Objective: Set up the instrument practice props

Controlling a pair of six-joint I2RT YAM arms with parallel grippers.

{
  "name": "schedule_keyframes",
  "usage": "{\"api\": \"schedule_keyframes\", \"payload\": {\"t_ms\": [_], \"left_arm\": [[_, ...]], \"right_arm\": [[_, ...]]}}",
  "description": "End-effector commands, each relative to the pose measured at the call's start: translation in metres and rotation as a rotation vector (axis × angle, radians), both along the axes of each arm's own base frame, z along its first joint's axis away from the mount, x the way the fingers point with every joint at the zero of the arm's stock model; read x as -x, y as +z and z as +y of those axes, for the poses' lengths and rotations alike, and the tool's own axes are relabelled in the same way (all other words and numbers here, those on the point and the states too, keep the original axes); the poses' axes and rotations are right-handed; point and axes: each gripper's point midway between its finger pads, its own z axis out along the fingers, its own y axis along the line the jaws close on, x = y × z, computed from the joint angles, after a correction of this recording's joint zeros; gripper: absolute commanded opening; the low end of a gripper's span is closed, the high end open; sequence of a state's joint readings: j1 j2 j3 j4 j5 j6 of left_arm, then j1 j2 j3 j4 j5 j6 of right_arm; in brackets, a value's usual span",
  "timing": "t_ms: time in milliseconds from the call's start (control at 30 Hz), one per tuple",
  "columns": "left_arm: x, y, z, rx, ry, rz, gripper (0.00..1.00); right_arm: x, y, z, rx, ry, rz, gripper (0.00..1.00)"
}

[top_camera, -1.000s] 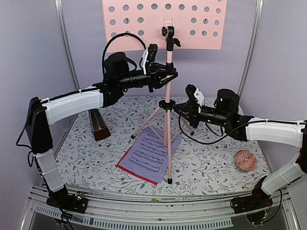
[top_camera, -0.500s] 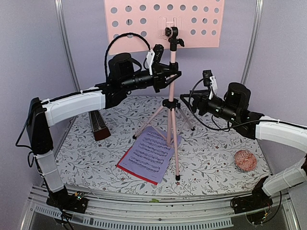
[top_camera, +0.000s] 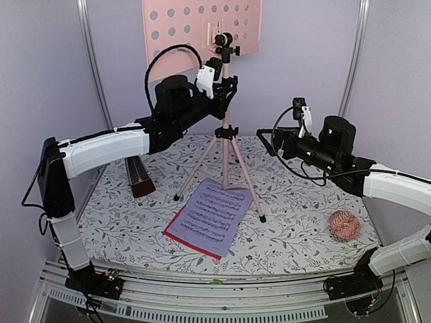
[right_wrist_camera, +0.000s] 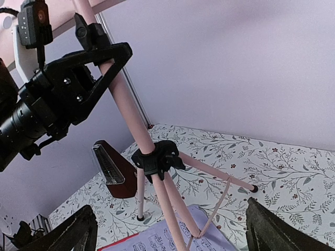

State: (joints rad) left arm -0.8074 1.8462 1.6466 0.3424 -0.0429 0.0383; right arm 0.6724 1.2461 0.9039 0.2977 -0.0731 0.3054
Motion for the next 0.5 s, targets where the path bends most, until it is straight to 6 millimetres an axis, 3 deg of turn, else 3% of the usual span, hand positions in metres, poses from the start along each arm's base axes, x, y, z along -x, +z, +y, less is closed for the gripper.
{"api": "schedule_keyframes", "payload": {"t_ms": [0,233,400,433,467], "left_arm": [[-0.011,0.059,0.043,0.129,0.305,-0.110,0.00],[-0.019,0.046,0.054,0.143,0.538,-0.063,0.00],[-0.019,0.032,0.046,0.118,0.583,-0.048,0.00],[-0.019,0.030,0.044,0.112,0.582,-0.046,0.02],[-0.018,0.028,0.043,0.109,0.576,-0.045,0.10]], "right_arm": [[-0.006,-0.004,-0.007,-0.044,-0.050,0.053,0.99],[-0.020,-0.019,0.000,-0.056,-0.076,0.130,0.99],[-0.025,-0.027,0.004,-0.051,-0.081,0.152,0.99],[-0.026,-0.027,0.003,-0.050,-0.083,0.152,0.99],[-0.026,-0.028,0.004,-0.048,-0.082,0.154,0.99]]}}
